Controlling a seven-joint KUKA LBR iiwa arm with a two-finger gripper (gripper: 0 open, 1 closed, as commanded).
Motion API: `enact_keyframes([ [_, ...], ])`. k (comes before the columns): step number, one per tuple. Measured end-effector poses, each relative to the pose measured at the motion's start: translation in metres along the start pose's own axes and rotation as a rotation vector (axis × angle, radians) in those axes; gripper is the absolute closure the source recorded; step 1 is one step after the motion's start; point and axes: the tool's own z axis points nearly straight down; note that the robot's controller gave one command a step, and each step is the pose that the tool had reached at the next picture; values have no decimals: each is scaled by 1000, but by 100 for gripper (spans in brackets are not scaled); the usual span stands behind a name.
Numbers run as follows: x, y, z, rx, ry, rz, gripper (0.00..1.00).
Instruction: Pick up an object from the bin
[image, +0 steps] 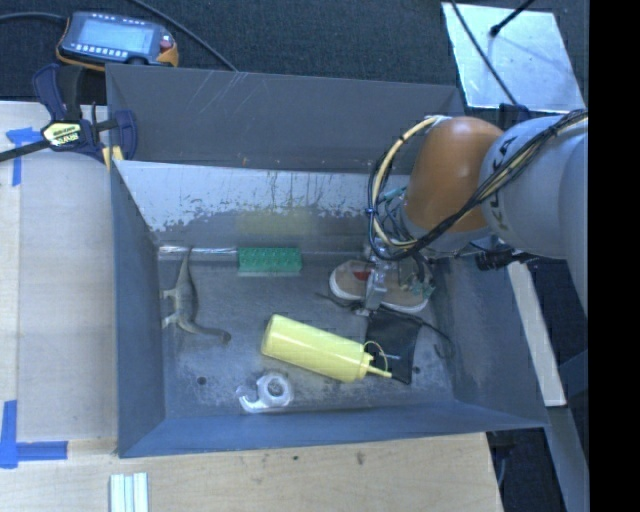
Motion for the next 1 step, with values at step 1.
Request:
enact_keyframes([
  [1,0,0,0,0,0,0,100],
])
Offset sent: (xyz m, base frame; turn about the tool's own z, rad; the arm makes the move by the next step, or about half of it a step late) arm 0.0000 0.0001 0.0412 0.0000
